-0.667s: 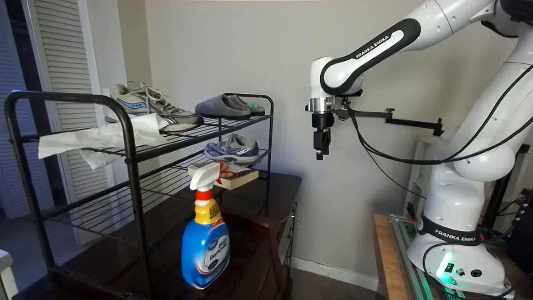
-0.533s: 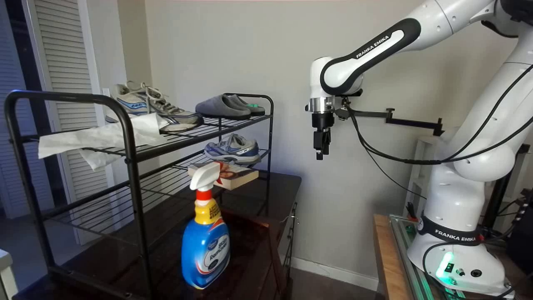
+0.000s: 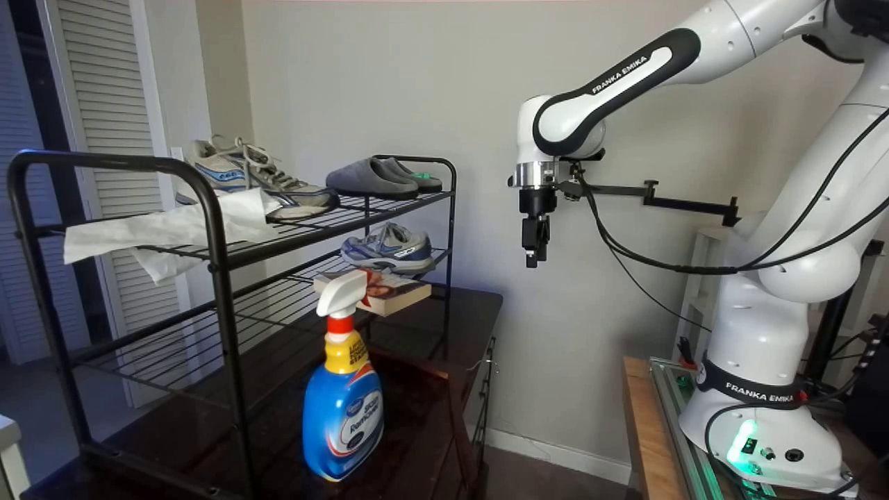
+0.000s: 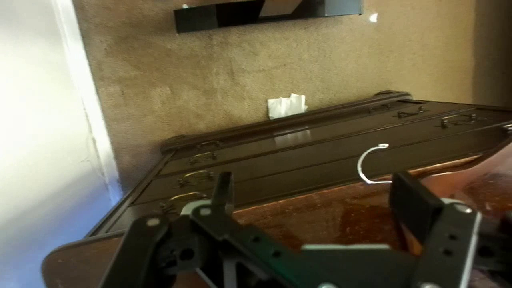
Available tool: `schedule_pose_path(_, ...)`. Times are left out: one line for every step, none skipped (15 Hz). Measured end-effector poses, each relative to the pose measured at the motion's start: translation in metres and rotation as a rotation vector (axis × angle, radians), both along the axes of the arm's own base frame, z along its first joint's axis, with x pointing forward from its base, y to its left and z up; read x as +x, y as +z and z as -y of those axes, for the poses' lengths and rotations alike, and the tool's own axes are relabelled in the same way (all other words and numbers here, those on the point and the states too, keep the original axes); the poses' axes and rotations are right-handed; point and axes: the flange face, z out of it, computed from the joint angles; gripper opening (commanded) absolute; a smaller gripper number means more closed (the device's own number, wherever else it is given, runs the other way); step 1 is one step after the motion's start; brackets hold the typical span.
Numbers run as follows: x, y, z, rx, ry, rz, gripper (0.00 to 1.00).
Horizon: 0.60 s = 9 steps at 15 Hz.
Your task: Put the book on the metal rack
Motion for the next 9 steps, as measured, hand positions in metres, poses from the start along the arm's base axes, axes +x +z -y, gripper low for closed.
schedule_pose_path(0.001, -0.001, -0.005, 0.057, 0.012, 0.012, 1.00)
schedule_pose_path(0.002, -0.002, -0.010, 0.110, 0.019, 0.024, 1.00)
schedule_pose_path(0.003, -0.002, -0.015, 0.162, 0.019, 0.041, 1.00)
schedule_pose_path(0.005, -0.002, -0.018, 0.211, 0.013, 0.060, 1.00)
schedule_pose_path(0.006, -0.002, -0.019, 0.260, -0.004, 0.080, 1.00)
schedule_pose_path(0.008, -0.001, -0.019, 0.307, -0.030, 0.101, 1.00)
schedule_pose_path(0.010, 0.000, -0.018, 0.349, -0.066, 0.118, 1.00)
schedule_pose_path(0.011, 0.000, -0.015, 0.380, -0.109, 0.134, 1.00)
schedule_pose_path(0.013, 0.000, -0.014, 0.404, -0.154, 0.149, 1.00)
